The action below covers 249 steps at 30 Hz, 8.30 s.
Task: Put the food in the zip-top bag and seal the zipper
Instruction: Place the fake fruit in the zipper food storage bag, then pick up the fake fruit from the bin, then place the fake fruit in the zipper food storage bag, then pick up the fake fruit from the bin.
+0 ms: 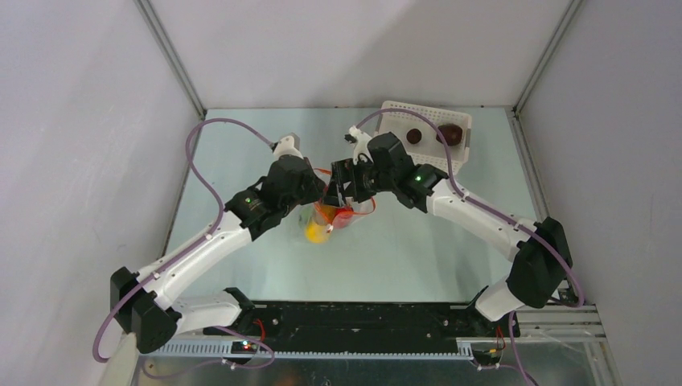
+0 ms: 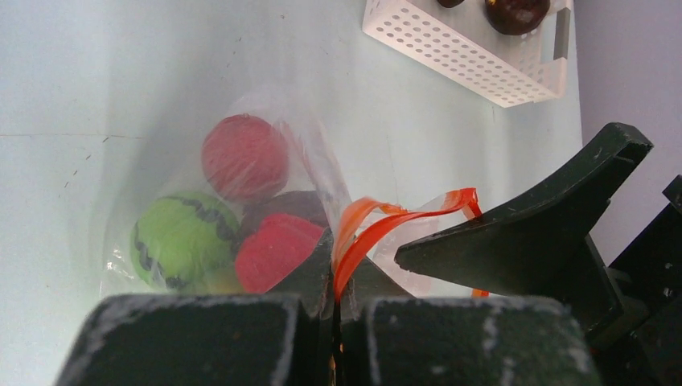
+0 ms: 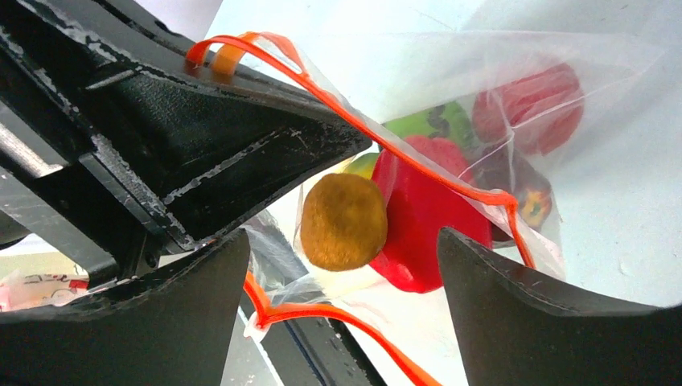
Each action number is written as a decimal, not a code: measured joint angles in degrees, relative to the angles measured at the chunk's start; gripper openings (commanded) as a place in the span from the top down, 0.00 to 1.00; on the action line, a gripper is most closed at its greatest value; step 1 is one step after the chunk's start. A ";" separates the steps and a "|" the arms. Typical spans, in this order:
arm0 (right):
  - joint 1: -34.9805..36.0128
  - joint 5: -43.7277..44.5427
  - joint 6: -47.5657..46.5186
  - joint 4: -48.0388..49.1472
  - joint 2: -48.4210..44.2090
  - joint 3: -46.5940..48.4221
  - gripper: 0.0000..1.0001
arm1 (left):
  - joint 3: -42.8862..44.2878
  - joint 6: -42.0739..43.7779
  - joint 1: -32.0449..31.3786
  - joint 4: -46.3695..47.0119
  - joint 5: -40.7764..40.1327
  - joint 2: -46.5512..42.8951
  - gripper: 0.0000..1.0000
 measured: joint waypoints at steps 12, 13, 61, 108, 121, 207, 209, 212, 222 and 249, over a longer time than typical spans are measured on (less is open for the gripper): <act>-1.38 -4.52 -0.55 1.20 -1.64 -0.11 0.01 | -1.42 0.00 0.07 0.76 0.00 -1.31 1.00; -2.36 -4.87 -0.57 1.46 -2.45 -0.11 0.01 | -1.42 0.00 0.07 0.74 0.00 -1.38 1.00; -33.44 27.74 -14.01 -8.68 56.76 54.16 0.12 | 0.70 0.46 0.39 -2.80 -1.70 1.75 1.00; -38.69 14.53 0.33 -15.80 65.46 65.64 0.61 | 6.47 3.87 4.24 -7.45 -2.10 2.51 1.00; -37.29 14.91 -3.39 -14.01 51.89 55.43 0.63 | 5.62 3.85 4.24 -5.97 -1.77 2.47 1.00; -34.29 25.33 -3.52 -5.73 2.43 2.97 0.01 | -2.08 3.39 4.24 2.99 7.65 -0.85 1.00; -35.04 26.43 -3.21 -5.51 7.34 6.51 0.01 | -2.08 3.21 4.24 2.78 6.95 -0.85 1.00; -35.30 29.05 -2.58 -5.20 16.22 14.91 0.01 | -2.08 2.86 4.24 2.67 6.27 -0.85 1.00; -37.18 35.54 8.20 -5.20 32.52 28.17 0.01 | -1.25 2.29 4.24 1.09 4.07 -0.85 1.00; -38.45 49.96 31.80 -3.65 42.45 30.47 0.00 | -0.04 2.29 4.24 0.33 5.57 0.81 1.00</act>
